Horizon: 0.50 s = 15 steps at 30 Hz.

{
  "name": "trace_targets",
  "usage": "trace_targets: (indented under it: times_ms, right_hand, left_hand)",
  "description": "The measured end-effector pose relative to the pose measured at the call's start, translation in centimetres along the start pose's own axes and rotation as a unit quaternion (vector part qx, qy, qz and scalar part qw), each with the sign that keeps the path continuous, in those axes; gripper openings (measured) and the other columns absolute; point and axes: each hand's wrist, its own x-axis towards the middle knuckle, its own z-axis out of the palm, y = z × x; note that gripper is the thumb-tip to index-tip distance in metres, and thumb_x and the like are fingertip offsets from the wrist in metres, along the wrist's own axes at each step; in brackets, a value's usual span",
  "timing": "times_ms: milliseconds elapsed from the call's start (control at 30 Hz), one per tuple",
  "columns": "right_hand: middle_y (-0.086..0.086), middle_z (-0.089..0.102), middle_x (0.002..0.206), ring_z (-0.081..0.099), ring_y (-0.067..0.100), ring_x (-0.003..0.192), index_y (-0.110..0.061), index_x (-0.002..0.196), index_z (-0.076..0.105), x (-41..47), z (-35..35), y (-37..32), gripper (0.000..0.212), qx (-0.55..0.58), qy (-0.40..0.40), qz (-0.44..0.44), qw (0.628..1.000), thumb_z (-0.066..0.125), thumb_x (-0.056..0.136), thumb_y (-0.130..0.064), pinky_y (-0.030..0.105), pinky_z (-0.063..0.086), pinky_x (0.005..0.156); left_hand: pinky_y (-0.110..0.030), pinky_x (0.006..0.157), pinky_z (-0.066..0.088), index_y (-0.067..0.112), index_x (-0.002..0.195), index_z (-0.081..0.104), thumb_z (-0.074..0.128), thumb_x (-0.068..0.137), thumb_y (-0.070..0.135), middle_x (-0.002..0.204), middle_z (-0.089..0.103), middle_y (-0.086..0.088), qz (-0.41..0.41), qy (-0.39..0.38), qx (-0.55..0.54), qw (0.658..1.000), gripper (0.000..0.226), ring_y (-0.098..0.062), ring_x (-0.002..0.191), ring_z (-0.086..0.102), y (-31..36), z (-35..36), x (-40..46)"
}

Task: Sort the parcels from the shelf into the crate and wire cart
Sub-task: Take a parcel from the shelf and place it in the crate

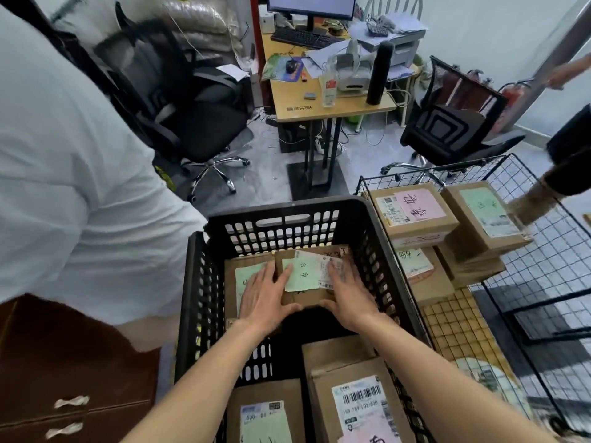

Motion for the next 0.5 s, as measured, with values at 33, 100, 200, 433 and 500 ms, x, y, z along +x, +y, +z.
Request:
trace_targets:
  times_ms: [33,100,200,433,500]
  right_hand:
    - [0.007,-0.028,0.166,-0.019,0.029,0.155,-0.028,0.162,-0.011,0.2,0.2,0.0,0.095,-0.002,0.000,0.001,1.000,0.059,0.100,-0.043,0.053,0.014,0.126]
    - [0.007,-0.028,0.166,-0.019,0.029,0.155,-0.027,0.162,-0.009,0.5,0.4,-0.1,0.096,-0.009,0.006,-0.002,1.000,0.061,0.099,-0.042,0.049,0.011,0.127]
    - [0.009,-0.029,0.165,-0.021,0.029,0.154,-0.026,0.162,-0.010,1.1,0.7,-0.4,0.099,-0.017,0.014,-0.003,1.000,0.063,0.097,-0.043,0.046,0.008,0.126]
    - [0.009,-0.024,0.167,-0.016,0.030,0.156,-0.029,0.162,-0.005,0.8,1.8,-0.4,0.094,-0.026,0.050,-0.003,0.998,0.061,0.097,-0.048,0.047,0.018,0.125]
    - [0.009,-0.026,0.166,-0.017,0.030,0.155,-0.029,0.162,-0.006,0.8,1.7,-0.3,0.094,-0.028,0.047,-0.004,0.998,0.060,0.098,-0.049,0.047,0.016,0.126]
  left_hand:
    - [-0.037,0.123,-0.002,0.035,0.162,0.011,0.063,0.085,0.068,0.170,-0.002,-0.010,0.006,0.001,0.007,1.000,0.098,-0.027,0.157,0.002,-0.1,0.2,0.2]
    - [-0.039,0.123,-0.003,0.031,0.162,0.013,0.060,0.087,0.069,0.170,-0.007,-0.005,0.022,-0.002,0.034,0.999,0.096,-0.024,0.157,-0.003,-0.4,0.5,0.6]
    - [-0.045,0.125,0.003,0.029,0.162,0.013,0.053,0.087,0.074,0.170,-0.006,0.000,0.039,-0.010,0.075,0.996,0.096,-0.021,0.157,-0.006,-0.9,0.1,1.4]
    - [-0.054,0.125,0.013,0.022,0.161,0.018,0.045,0.097,0.063,0.170,0.003,-0.007,0.075,-0.012,0.126,0.989,0.081,-0.030,0.157,-0.001,-0.9,0.0,1.0]
    - [-0.053,0.126,0.013,0.022,0.160,0.019,0.047,0.096,0.061,0.170,0.004,-0.006,0.070,-0.009,0.114,0.991,0.080,-0.029,0.157,0.001,-0.8,0.1,0.8]
